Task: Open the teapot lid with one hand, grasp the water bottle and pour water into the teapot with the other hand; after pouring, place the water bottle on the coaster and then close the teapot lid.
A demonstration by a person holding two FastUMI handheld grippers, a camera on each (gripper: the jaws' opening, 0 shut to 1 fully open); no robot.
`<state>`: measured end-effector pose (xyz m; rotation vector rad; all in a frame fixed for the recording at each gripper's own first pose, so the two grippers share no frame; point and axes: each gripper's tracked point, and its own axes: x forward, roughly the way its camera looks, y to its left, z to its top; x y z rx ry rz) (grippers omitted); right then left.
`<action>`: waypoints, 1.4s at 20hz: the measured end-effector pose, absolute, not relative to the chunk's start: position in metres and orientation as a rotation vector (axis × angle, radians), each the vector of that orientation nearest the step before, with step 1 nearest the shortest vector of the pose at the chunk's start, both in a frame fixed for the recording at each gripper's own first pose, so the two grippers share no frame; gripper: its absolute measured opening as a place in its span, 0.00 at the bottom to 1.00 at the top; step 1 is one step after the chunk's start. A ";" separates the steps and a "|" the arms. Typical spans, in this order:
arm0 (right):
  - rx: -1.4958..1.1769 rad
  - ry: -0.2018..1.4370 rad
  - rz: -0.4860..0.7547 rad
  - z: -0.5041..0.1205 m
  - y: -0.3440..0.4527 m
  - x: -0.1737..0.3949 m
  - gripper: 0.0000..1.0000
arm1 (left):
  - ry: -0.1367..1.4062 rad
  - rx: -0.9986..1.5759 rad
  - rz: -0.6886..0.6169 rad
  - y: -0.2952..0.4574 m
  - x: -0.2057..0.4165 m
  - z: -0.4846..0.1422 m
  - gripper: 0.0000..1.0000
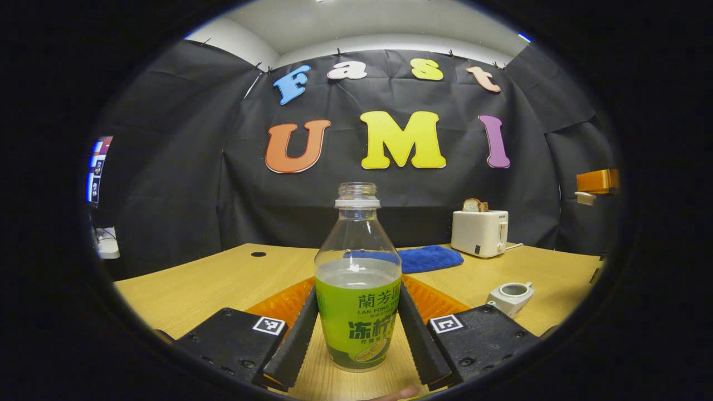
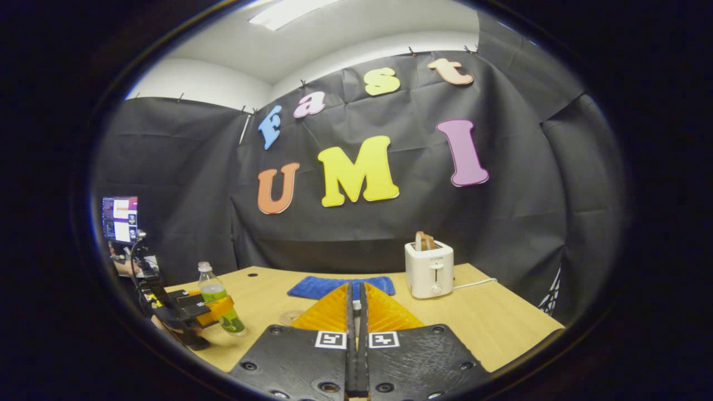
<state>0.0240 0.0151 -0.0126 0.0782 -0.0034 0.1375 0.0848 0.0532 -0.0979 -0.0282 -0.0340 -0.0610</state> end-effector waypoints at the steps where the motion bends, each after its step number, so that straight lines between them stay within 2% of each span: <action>1: 0.079 -0.006 0.137 -0.011 0.014 0.023 0.00 | -0.019 -0.029 -0.057 0.054 0.084 -0.097 0.79; 5: 0.079 -0.007 0.127 -0.008 0.006 0.023 0.00 | -0.017 0.062 0.029 0.066 0.081 -0.074 0.78; 9: 0.086 0.020 0.112 -0.015 -0.004 0.027 0.00 | -0.010 0.126 0.002 0.046 0.076 -0.052 0.78; 12: 0.078 0.043 0.090 -0.022 -0.013 0.032 0.00 | 0.028 0.269 0.009 0.036 0.075 -0.046 0.78; 18: 0.088 0.062 0.056 -0.025 -0.034 0.035 0.00 | 0.124 0.674 -0.034 0.010 0.076 -0.056 0.77; 28: 0.050 0.085 -0.015 -0.032 -0.062 0.040 0.00 | 0.278 1.155 -0.108 -0.017 0.075 -0.096 0.77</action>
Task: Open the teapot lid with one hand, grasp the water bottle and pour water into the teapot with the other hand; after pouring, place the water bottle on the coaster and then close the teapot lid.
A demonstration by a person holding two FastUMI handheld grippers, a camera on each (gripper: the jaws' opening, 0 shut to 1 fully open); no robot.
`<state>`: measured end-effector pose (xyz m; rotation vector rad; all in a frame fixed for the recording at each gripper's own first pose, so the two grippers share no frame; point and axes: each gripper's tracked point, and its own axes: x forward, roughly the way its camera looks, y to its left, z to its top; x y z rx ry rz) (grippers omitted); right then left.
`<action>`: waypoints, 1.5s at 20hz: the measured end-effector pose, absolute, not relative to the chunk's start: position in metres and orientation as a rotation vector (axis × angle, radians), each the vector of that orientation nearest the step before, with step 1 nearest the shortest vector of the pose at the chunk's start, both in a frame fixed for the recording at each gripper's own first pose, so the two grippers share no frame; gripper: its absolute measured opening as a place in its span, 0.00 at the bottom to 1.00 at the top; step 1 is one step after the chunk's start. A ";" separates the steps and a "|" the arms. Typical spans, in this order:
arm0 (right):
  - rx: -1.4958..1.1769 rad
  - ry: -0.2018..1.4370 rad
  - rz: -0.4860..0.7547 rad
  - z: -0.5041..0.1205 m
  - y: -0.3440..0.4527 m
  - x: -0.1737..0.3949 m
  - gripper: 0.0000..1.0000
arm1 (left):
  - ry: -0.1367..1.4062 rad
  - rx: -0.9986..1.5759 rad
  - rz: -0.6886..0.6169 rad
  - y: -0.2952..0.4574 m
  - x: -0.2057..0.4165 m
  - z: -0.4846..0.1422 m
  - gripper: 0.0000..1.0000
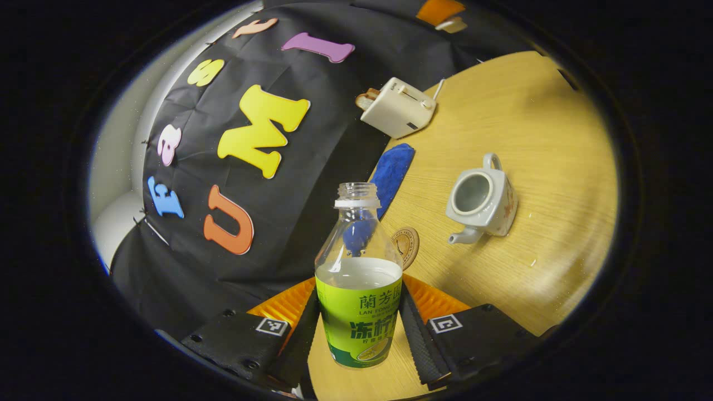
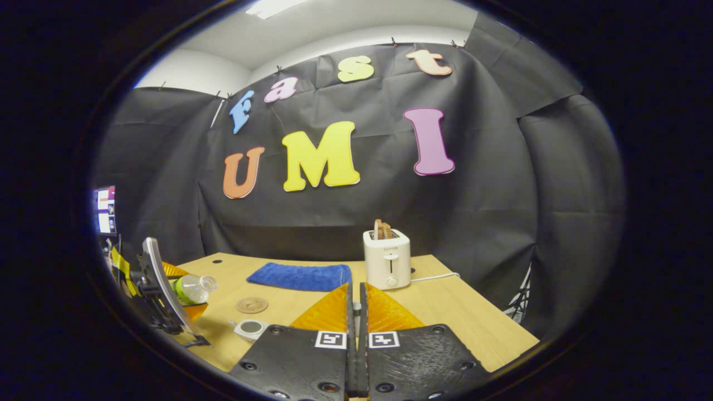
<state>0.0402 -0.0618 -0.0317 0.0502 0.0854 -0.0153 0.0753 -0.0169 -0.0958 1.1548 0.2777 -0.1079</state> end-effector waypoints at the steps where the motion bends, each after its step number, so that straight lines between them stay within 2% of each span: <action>1: 0.050 0.089 -0.017 -0.032 -0.063 0.041 0.00 | 0.281 1.207 -0.113 -0.019 0.076 -0.099 0.77; 11: 0.051 0.102 -0.034 -0.037 -0.070 0.043 0.00 | 0.238 1.643 -0.147 -0.039 0.077 -0.107 0.76; 20: 0.060 0.103 -0.042 -0.035 -0.079 0.042 0.00 | 0.198 1.925 -0.131 -0.050 0.081 -0.069 0.76; 30: 0.069 0.103 -0.042 -0.033 -0.081 0.040 0.00 | 0.256 2.091 -0.161 -0.049 0.090 -0.065 0.76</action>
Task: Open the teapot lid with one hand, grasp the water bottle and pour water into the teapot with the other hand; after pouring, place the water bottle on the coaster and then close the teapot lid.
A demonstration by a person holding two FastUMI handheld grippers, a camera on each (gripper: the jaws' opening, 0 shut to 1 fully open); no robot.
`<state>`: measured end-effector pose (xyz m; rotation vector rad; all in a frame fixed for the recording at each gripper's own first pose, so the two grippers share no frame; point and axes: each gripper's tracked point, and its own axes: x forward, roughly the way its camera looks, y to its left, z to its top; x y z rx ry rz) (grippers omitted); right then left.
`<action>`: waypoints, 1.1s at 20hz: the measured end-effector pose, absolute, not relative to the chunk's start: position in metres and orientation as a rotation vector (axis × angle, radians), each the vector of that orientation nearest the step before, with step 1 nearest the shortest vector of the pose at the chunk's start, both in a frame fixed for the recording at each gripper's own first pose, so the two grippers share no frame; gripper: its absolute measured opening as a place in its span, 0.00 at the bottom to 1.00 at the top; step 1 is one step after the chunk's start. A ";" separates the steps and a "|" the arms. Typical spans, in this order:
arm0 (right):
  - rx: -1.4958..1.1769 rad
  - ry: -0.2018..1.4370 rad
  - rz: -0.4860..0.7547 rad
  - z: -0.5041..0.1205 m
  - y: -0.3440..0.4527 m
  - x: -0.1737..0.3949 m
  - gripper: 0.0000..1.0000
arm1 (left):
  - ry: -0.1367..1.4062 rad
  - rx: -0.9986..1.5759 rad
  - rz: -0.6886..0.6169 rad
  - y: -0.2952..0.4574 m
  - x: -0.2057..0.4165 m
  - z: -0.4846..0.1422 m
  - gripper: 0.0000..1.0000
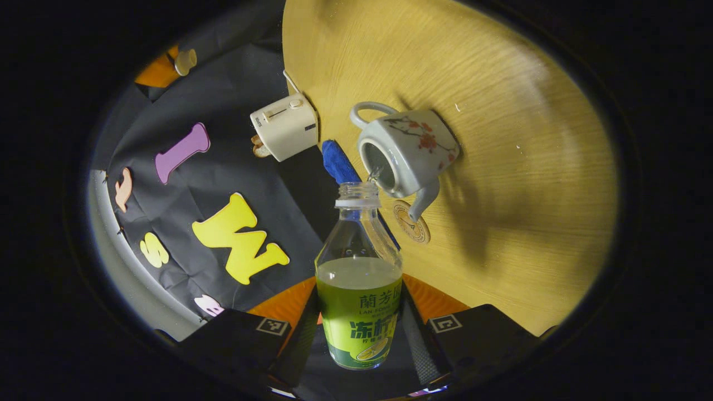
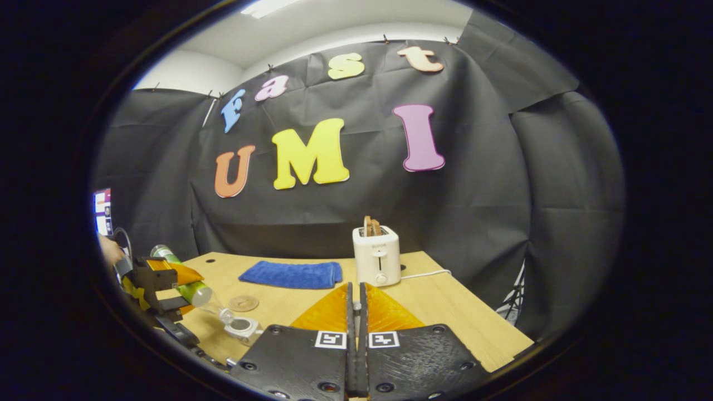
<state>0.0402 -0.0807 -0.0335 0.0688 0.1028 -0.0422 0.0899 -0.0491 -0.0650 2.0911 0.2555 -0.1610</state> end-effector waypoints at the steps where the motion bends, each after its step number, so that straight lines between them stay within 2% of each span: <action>1: 0.069 0.104 -0.040 -0.033 -0.080 0.040 0.00 | 0.254 2.103 -0.159 -0.050 0.090 -0.064 0.77; 3: 0.071 0.098 -0.040 -0.032 -0.079 0.040 0.00 | 0.253 2.116 -0.156 -0.052 0.090 -0.062 0.74; 4: 0.072 0.096 -0.037 -0.031 -0.078 0.039 0.00 | 0.253 2.121 -0.157 -0.053 0.089 -0.062 0.76; 22: 0.062 0.099 -0.027 -0.031 -0.073 0.039 0.00 | 0.270 2.128 -0.146 -0.048 0.094 -0.063 0.76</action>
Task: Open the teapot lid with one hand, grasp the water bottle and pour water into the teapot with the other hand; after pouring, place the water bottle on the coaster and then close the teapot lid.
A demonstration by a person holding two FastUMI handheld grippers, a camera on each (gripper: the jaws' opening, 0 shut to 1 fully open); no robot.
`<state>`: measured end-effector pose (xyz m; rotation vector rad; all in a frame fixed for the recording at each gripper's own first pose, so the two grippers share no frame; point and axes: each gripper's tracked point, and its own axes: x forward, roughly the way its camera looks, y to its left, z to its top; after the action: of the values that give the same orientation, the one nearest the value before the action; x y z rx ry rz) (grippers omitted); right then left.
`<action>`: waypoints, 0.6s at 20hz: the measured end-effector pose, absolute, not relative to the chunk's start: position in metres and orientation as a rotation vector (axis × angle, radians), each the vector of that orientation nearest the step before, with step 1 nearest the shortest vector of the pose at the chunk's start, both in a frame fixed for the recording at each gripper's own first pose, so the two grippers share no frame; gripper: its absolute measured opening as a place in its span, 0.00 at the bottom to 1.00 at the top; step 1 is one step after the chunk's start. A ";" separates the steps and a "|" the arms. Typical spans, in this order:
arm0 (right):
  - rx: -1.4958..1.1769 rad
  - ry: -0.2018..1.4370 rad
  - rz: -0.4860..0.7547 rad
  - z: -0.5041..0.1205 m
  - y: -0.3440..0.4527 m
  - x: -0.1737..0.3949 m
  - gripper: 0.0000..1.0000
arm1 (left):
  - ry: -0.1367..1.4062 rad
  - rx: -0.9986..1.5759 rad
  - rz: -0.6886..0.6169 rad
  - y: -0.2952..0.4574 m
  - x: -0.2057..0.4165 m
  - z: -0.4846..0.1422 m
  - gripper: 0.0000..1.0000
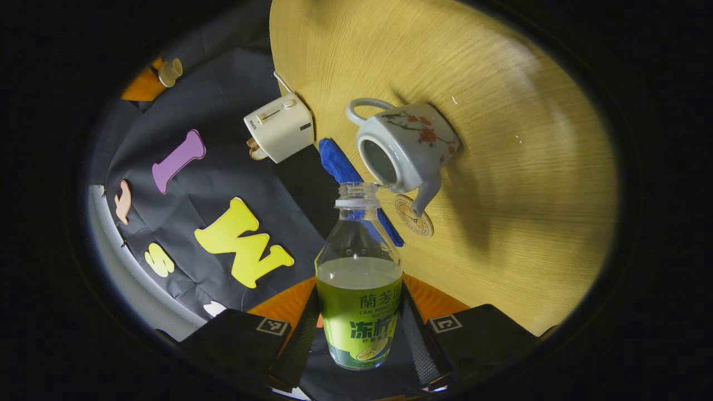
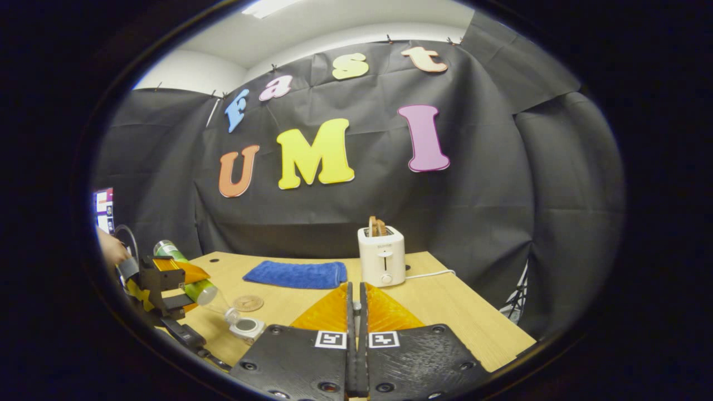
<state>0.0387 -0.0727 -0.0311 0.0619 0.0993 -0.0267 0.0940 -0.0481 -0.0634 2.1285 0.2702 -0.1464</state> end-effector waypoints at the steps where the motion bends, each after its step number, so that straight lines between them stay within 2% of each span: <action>1: 0.061 0.099 -0.027 -0.031 -0.073 0.039 0.00 | 0.270 2.127 -0.146 -0.048 0.094 -0.064 0.74; 6: 0.059 0.106 -0.027 -0.034 -0.072 0.039 0.00 | 0.248 2.120 -0.161 -0.051 0.097 -0.067 0.76; 7: 0.058 0.106 -0.028 -0.034 -0.071 0.040 0.00 | 0.252 2.113 -0.163 -0.049 0.098 -0.068 0.73; 10: 0.055 0.108 -0.028 -0.035 -0.072 0.041 0.00 | 0.247 2.099 -0.168 -0.048 0.100 -0.070 0.76; 12: 0.054 0.110 -0.029 -0.037 -0.071 0.041 0.00 | 0.241 2.087 -0.171 -0.045 0.100 -0.070 0.73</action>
<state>0.0405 -0.0713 -0.0369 0.0536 0.1104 -0.0287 0.1004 -0.0454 -0.0705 2.0866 0.2409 -0.1710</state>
